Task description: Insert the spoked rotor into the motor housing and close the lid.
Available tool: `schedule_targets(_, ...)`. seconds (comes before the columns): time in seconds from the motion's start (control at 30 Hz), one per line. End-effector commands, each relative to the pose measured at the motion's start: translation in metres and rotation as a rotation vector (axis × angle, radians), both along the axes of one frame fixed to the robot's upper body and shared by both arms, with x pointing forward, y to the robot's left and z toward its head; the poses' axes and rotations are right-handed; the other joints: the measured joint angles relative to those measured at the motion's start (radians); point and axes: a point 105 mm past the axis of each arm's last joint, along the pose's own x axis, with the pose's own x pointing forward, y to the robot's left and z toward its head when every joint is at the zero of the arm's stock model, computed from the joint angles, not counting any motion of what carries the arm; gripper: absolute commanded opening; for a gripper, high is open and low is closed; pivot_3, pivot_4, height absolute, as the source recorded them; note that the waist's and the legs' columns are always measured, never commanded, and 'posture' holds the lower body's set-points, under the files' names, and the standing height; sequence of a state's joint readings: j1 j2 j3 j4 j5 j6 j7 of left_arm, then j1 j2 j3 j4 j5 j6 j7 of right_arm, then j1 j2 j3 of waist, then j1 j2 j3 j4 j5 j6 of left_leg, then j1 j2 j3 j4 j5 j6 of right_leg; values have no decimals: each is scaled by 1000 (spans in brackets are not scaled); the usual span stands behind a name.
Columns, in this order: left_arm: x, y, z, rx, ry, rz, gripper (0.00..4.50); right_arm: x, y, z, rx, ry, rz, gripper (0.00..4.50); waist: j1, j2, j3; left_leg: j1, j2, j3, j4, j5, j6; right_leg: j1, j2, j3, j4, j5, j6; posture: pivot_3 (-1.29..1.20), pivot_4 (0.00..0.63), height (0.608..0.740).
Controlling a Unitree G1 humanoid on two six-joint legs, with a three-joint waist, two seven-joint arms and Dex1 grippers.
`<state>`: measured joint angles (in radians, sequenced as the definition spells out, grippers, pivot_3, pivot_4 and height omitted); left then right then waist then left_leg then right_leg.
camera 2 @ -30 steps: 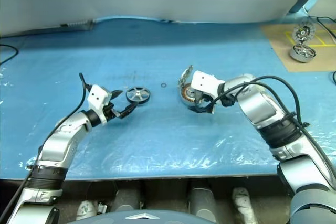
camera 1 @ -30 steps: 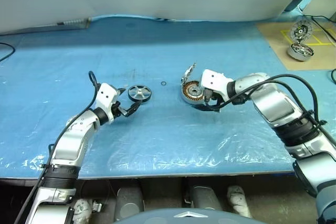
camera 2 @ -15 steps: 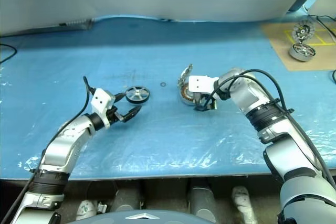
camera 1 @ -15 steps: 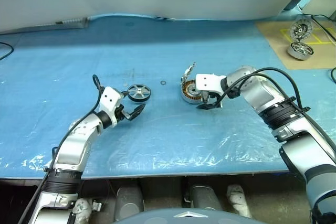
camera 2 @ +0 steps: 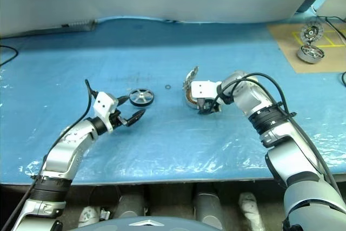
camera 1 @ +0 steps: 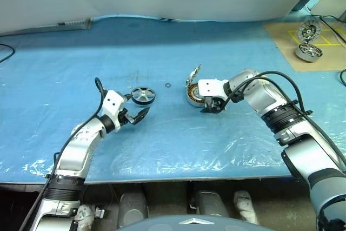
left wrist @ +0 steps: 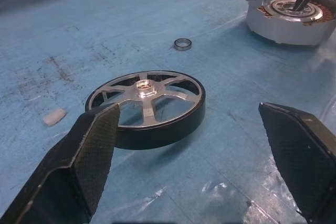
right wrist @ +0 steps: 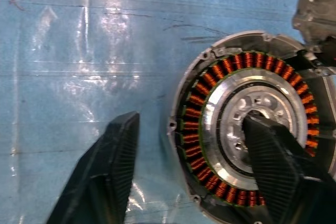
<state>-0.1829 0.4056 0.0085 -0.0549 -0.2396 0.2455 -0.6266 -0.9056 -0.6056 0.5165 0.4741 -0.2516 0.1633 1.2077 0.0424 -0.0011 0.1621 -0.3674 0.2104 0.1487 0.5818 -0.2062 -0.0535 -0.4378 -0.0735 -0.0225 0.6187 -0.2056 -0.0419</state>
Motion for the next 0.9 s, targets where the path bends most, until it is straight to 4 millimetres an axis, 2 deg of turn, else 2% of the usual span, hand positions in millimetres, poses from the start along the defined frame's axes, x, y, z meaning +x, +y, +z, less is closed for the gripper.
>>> schedule_targets(0.03,0,-3,11,-5,-49,-5,4500,5,-1,-5,15,5,-40,1984,-2,-2,-1,0,0,0,0,0,0,0,0,0,0,0,0,0,150,740)
schedule_targets(0.17,0,-3,10,-8,-48,0,4500,0,5,-16,51,44,-93,1933,-4,-4,-2,1,0,1,0,0,0,3,0,0,2,0,0,0,150,740)
schedule_targets(0.3,-1,-2,9,-9,-45,5,4500,-15,22,-23,97,99,-157,1932,-4,-4,-2,7,1,1,0,-2,-4,8,1,0,2,0,-1,0,150,740)
schedule_targets(0.47,-1,-3,7,-12,-38,4,4500,-43,55,-28,173,182,-216,1930,-4,-5,-3,9,2,1,-3,-1,-5,9,2,0,1,-1,-2,0,150,740)
schedule_targets(0.57,-1,-4,6,-13,-35,1,4500,-51,70,-26,225,211,-276,1930,-5,-6,-3,11,3,1,-4,-1,-6,10,3,1,1,-1,-3,0,150,740)
schedule_targets(0.7,0,-5,5,-13,-33,0,4500,-48,85,-23,283,214,-382,1930,-5,-6,-3,18,5,1,-6,0,-8,12,5,1,1,-2,-3,0,150,740)
schedule_targets(0.9,-1,-5,5,-15,-32,2,4500,-32,81,-29,287,169,-519,1930,-6,-6,-3,22,4,1,-7,1,-10,14,5,2,1,-5,3,0,150,740)
